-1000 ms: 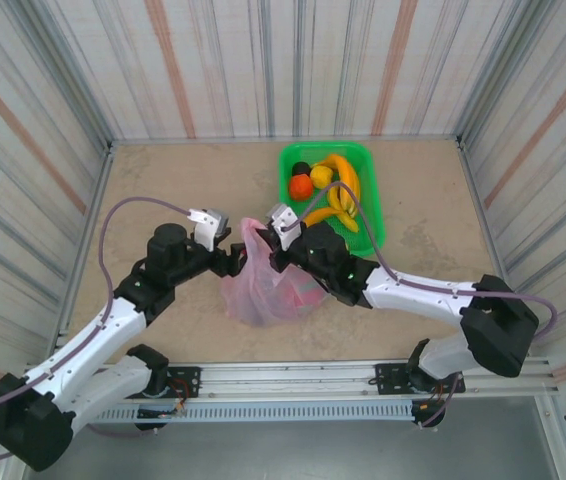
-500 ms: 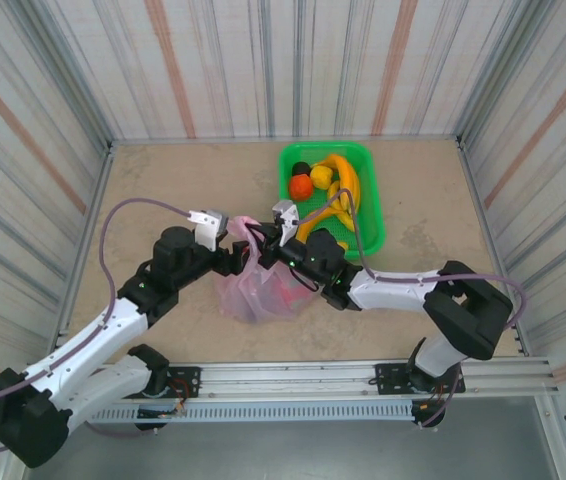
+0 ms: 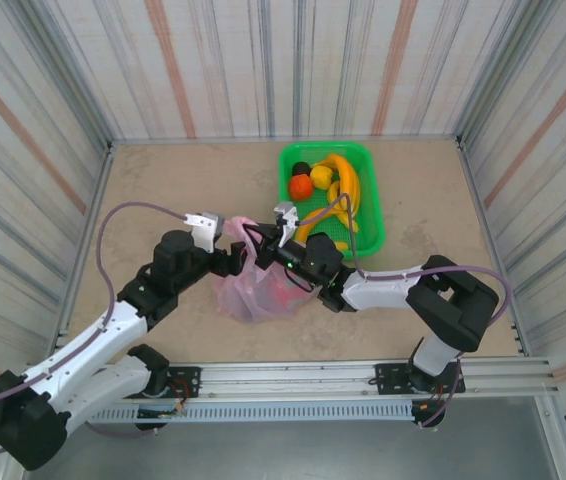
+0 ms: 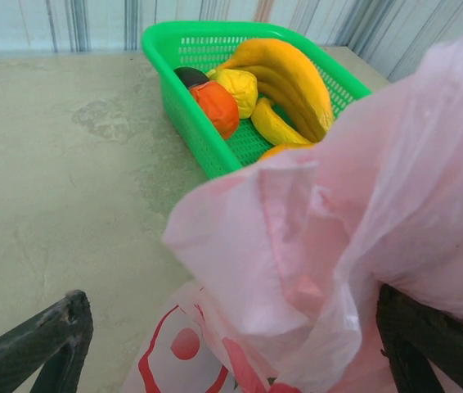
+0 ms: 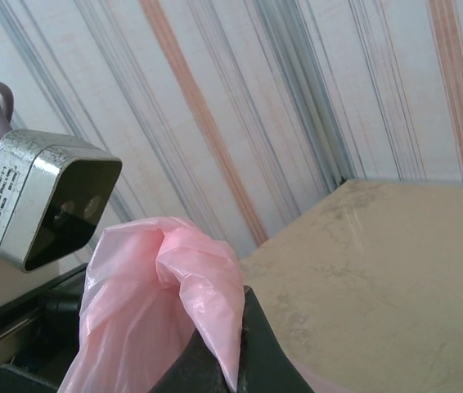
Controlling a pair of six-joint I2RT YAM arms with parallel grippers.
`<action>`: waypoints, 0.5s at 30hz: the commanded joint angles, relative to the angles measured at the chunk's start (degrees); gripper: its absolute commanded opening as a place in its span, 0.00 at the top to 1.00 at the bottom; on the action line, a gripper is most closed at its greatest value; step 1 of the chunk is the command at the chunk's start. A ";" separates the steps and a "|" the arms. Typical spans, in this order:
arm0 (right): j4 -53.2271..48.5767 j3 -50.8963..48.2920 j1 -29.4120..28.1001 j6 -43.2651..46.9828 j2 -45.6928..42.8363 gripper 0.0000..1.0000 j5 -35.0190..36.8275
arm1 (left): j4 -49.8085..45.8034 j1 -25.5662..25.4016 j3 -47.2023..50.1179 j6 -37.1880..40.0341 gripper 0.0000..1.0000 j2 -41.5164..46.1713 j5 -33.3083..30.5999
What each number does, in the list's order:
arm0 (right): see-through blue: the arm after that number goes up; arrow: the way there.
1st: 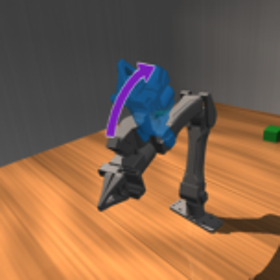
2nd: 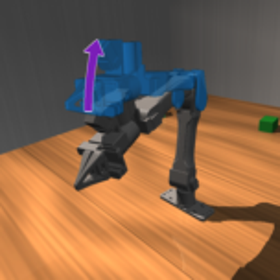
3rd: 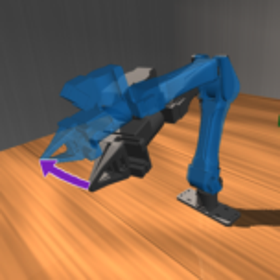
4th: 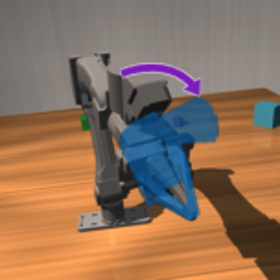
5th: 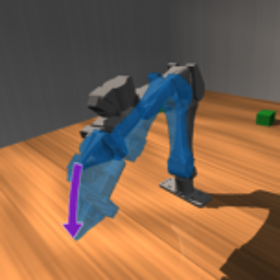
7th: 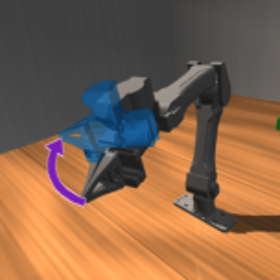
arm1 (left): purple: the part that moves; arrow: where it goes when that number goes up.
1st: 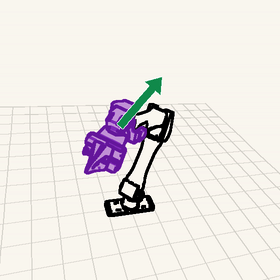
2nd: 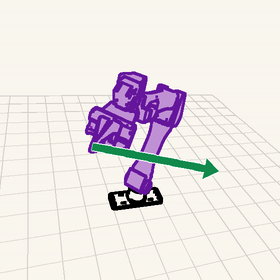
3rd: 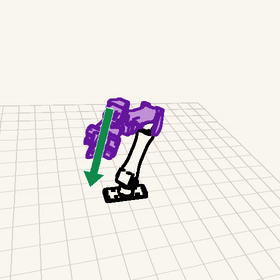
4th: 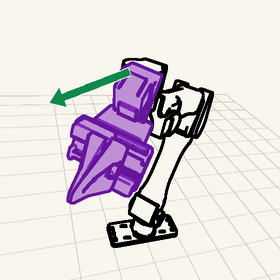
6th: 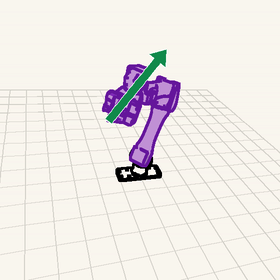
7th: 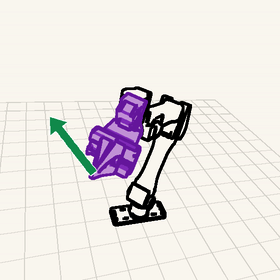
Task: Place the fake fruits into the plastic bag and tie a complex knot
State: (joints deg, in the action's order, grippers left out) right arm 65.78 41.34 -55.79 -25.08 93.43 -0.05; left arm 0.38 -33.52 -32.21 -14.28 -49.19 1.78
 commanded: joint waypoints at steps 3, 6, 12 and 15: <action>4.01 -0.73 -0.81 -0.03 1.44 1.00 -1.30 | -5.72 -0.08 -1.11 0.82 0.01 4.53 -4.04; 4.01 -0.82 -0.79 0.39 1.70 1.00 -1.54 | -9.90 1.76 -2.68 0.27 0.01 6.93 -2.71; 5.02 -1.19 -0.29 0.49 2.18 1.00 -2.36 | -20.78 7.18 -8.48 1.43 0.01 11.55 -0.02; 5.95 -1.39 -0.03 0.21 2.47 1.00 -2.97 | -25.53 10.58 -12.18 1.73 0.01 13.20 0.75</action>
State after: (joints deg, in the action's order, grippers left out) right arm 68.64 40.84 -55.90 -25.04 94.83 -1.78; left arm -18.55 -24.99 -40.66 -13.72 -37.63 1.37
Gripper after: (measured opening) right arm 0.048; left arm 0.985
